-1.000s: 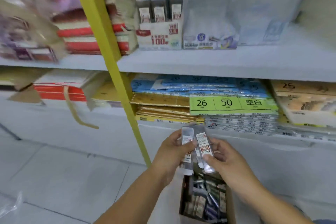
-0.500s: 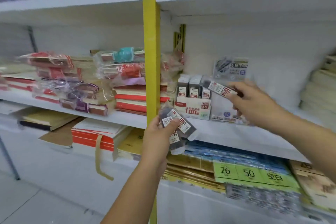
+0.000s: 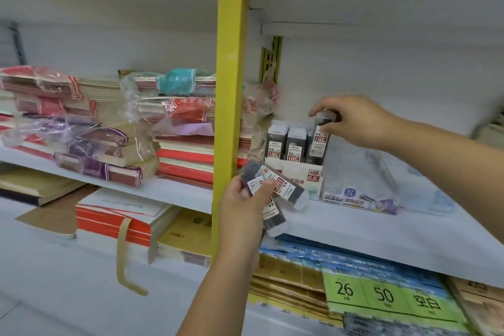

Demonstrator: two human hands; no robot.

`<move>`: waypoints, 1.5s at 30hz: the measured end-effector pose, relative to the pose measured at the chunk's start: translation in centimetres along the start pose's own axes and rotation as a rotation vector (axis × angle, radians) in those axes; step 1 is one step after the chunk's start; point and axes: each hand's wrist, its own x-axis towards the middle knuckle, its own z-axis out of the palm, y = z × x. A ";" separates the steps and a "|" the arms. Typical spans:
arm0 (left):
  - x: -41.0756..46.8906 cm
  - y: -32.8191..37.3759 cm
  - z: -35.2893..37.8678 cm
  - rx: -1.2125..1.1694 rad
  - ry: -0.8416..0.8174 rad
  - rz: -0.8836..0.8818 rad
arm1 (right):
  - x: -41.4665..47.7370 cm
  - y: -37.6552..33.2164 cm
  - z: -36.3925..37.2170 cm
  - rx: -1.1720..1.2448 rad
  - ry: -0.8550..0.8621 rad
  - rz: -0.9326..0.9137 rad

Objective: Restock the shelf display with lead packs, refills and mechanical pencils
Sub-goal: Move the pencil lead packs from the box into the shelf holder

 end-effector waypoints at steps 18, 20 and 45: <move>-1.1 0.8 1.2 -0.166 -0.122 -0.033 | -10.2 -4.1 4.9 0.812 -0.032 0.205; -1.4 0.9 1.8 -0.192 -0.150 -0.024 | -10.6 -4.5 5.2 0.955 -0.015 0.283; -0.9 1.3 1.2 -0.063 -0.083 0.011 | -1.2 1.3 3.7 -0.047 0.174 0.047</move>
